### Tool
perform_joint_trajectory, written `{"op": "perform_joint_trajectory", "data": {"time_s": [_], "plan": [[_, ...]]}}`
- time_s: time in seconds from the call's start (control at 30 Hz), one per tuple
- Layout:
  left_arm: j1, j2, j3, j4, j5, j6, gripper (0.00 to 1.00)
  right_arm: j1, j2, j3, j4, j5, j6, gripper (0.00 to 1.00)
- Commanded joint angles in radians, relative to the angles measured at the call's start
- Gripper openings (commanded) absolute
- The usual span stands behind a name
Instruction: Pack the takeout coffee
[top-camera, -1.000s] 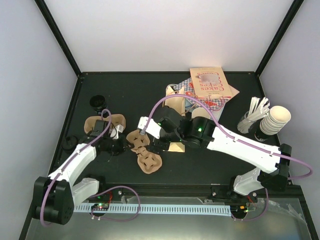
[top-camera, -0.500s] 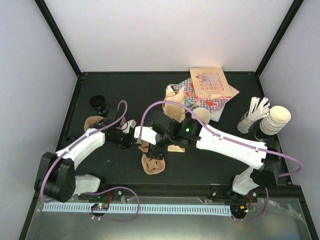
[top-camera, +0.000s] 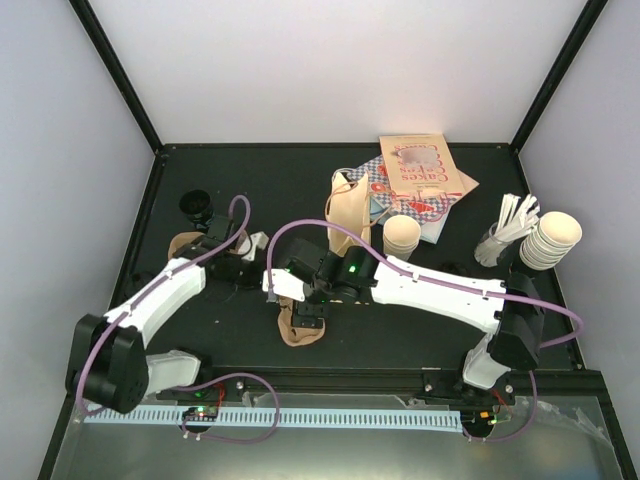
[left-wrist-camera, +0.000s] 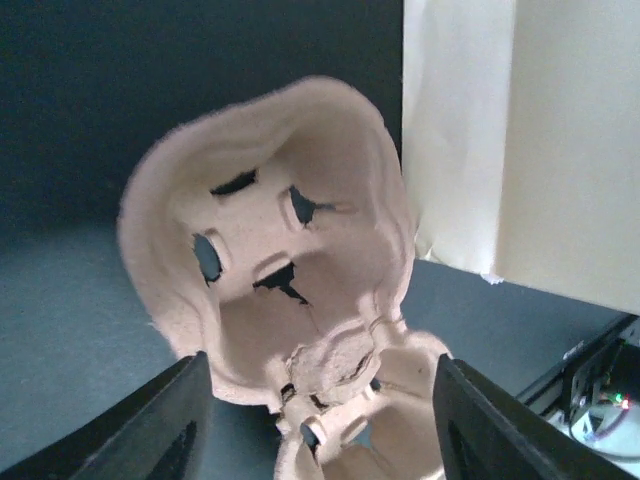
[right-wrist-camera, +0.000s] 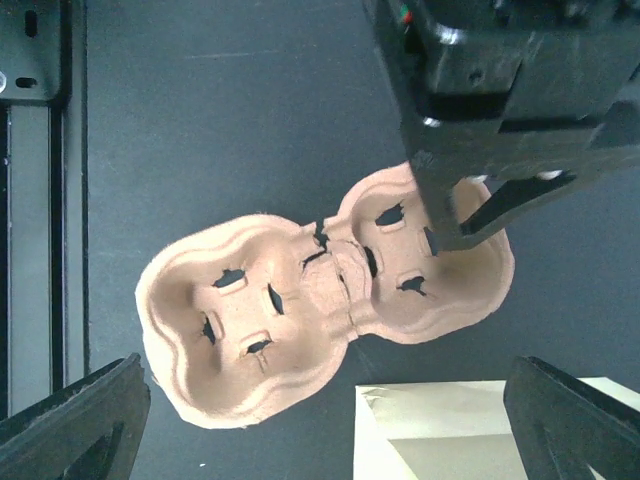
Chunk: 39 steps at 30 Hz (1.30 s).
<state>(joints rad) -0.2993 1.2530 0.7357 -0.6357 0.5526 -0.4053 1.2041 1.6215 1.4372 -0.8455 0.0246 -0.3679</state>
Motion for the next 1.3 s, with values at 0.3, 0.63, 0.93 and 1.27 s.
{"op": "perform_joint_trajectory", "data": {"time_s": [0.3, 0.63, 0.93, 1.27], "plan": [[0.218, -0.295, -0.05, -0.014, -0.099, -0.07, 0.76, 0.003, 0.142, 0.061, -0.021, 0.025, -0.156, 0.9], [0.309, -0.436, -0.044, -0.048, -0.09, -0.05, 0.81, -0.005, 0.262, 0.084, -0.029, 0.031, -0.188, 0.95], [0.329, -0.472, -0.02, -0.075, -0.083, -0.029, 0.88, -0.026, 0.306, 0.082, 0.005, 0.04, -0.207, 0.96], [0.331, -0.515, 0.0, -0.096, -0.135, -0.019, 0.99, -0.042, 0.336, 0.069, 0.045, 0.059, -0.231, 0.96]]}}
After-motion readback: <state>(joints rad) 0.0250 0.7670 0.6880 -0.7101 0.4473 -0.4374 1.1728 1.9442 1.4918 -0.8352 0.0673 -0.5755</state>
